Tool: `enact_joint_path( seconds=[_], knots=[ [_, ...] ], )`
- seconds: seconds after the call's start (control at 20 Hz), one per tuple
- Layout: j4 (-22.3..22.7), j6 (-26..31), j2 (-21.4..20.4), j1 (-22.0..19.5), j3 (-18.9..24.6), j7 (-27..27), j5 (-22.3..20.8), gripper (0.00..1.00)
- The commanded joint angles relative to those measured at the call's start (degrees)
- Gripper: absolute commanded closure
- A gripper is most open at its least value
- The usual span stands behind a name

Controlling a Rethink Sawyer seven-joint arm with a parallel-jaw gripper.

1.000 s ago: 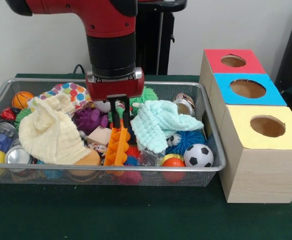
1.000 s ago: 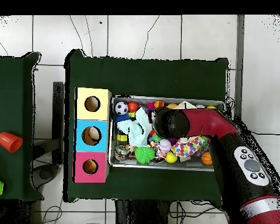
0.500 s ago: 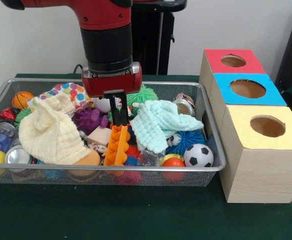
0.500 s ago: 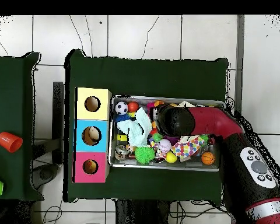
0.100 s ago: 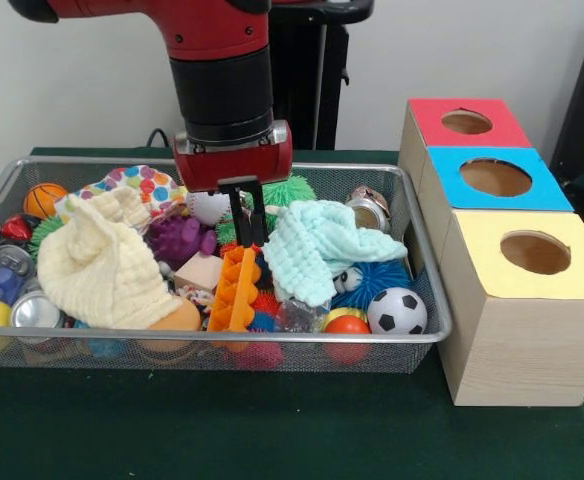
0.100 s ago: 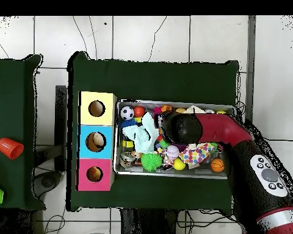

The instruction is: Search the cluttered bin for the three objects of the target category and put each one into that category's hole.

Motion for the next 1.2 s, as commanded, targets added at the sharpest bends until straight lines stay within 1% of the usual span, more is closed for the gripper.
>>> enact_joint_path(
  seconds=[0.05, 0.25, 0.55, 0.7, 0.8, 1.0, 1.2],
  knots=[
    [5.80, 5.53, -1.30, 1.22, 2.58, -2.35, 2.10, 0.00],
    [7.09, 4.81, -1.24, 2.03, 2.69, -0.66, 3.28, 0.00],
    [8.55, 1.98, -1.17, 3.78, 2.06, 1.59, 4.25, 0.00],
    [9.16, -1.16, -1.82, 5.20, 0.97, 4.09, 4.14, 0.00],
    [9.58, -2.00, -1.01, 5.50, 1.02, 4.53, 4.51, 0.00],
    [9.01, -3.62, 0.97, 6.42, 0.69, 4.37, 3.87, 0.00],
    [8.93, -5.20, 1.44, 7.29, -0.39, 5.19, 3.27, 0.00]
  ],
)
